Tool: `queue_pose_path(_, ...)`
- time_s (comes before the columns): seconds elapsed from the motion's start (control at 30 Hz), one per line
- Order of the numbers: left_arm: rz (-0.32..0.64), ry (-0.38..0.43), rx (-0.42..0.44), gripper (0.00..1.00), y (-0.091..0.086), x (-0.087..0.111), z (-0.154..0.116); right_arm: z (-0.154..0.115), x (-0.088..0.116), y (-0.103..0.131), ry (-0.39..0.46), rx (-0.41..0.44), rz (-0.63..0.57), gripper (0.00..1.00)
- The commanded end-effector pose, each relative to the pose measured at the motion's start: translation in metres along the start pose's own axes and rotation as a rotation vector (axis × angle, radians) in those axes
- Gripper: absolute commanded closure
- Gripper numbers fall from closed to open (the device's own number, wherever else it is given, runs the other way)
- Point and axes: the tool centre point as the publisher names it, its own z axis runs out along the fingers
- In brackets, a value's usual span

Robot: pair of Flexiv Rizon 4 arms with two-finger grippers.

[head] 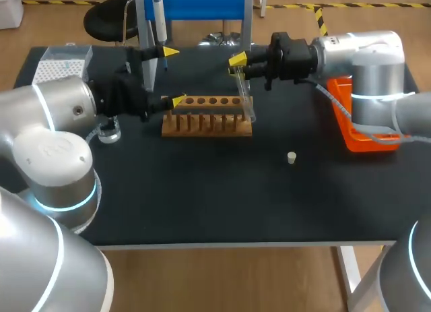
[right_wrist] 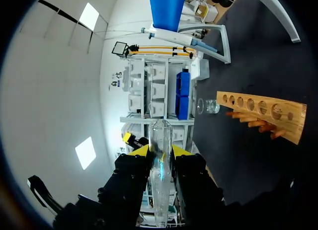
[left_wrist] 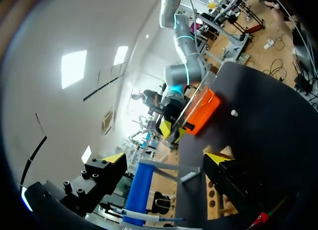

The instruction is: Invert the test tube, pick up the pipette, mount the tip to pipette, aspirate from beaker and dispense into the tube, eject the tip, return the pipette, and cap with the stopper.

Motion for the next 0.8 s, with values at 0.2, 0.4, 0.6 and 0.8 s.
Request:
queue_pose_path(0.2,0.129,-0.047,0.404,0.00,-0.007,0.011,0.016,0.000,0.001,0.000,-0.003,-0.001,-0.001,1.00)
queue_pose_path(0.4,0.214,-0.099,0.371,0.00,-0.012,0.017,0.023,0.000,0.001,0.000,-0.003,-0.001,-0.001,1.00)
queue_pose_path(0.6,0.254,-0.069,0.385,0.00,-0.019,0.018,0.032,0.000,0.001,0.000,-0.003,-0.001,-0.001,1.00)
queue_pose_path(0.8,0.329,-0.054,0.364,0.00,-0.029,0.017,0.042,0.000,0.001,0.000,-0.003,-0.001,-0.001,1.00)
